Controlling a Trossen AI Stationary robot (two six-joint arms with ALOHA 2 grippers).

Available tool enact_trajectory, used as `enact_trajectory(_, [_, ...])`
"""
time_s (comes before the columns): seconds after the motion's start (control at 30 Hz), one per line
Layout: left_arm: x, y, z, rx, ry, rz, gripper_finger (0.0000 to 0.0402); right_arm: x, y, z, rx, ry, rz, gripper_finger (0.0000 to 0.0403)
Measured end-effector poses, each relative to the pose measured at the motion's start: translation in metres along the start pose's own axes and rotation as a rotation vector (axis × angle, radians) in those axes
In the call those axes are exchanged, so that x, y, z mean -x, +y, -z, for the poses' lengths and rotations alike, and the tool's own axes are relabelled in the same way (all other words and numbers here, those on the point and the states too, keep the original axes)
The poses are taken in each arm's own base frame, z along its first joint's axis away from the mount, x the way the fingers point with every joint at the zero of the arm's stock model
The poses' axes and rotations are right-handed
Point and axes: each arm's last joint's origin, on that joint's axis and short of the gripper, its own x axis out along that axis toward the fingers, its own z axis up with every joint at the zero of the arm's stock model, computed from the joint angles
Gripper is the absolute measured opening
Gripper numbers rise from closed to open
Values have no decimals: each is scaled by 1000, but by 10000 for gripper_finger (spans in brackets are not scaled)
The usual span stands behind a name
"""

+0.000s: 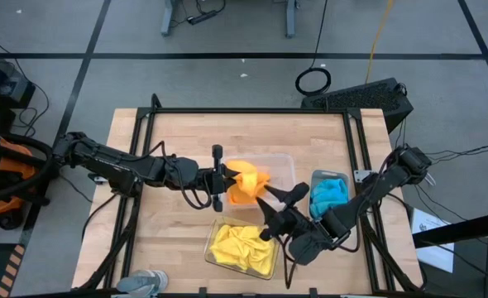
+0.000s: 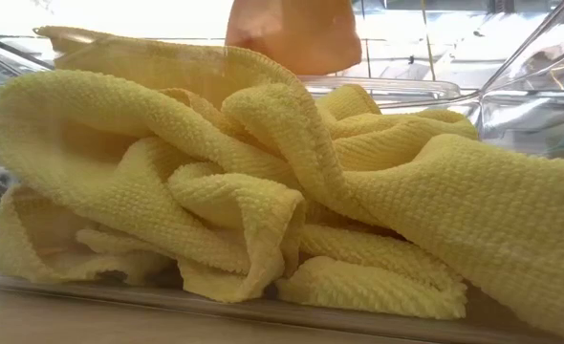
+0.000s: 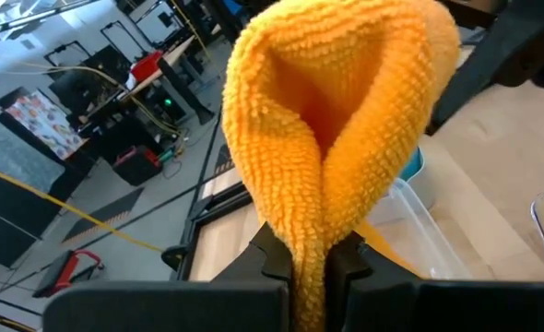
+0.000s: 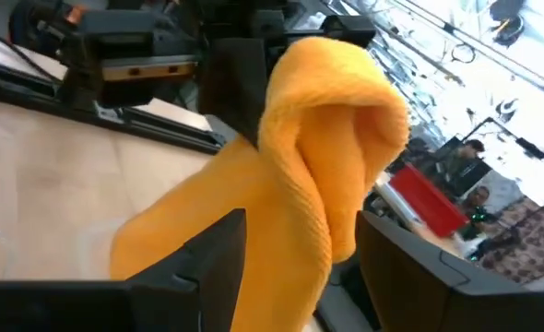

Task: Sort microfiber towel by color & place in baskets
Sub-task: Put the orange microfiber cloth into the white transparent bin

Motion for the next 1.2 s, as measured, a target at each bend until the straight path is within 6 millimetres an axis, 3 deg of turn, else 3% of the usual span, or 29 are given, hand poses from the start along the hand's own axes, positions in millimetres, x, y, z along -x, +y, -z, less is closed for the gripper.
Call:
enact_trajectory(0.3, [0, -3, 1, 0, -9, 63, 16, -19, -9, -4, -22, 14, 26, 196])
enact_trajectory(0.47, [0, -5, 1, -1, -22, 99, 16, -33, -12, -11, -38, -29, -59, 196])
enact_trajectory(0.73, [1, -8, 6, -21, 30, 142, 16, -35, -12, -17, -5, -91, -140, 190])
enact_trajectory(1.2, [2, -14, 3, 6, -8, 207, 16, -34, -10, -17, 21, -123, -215, 22])
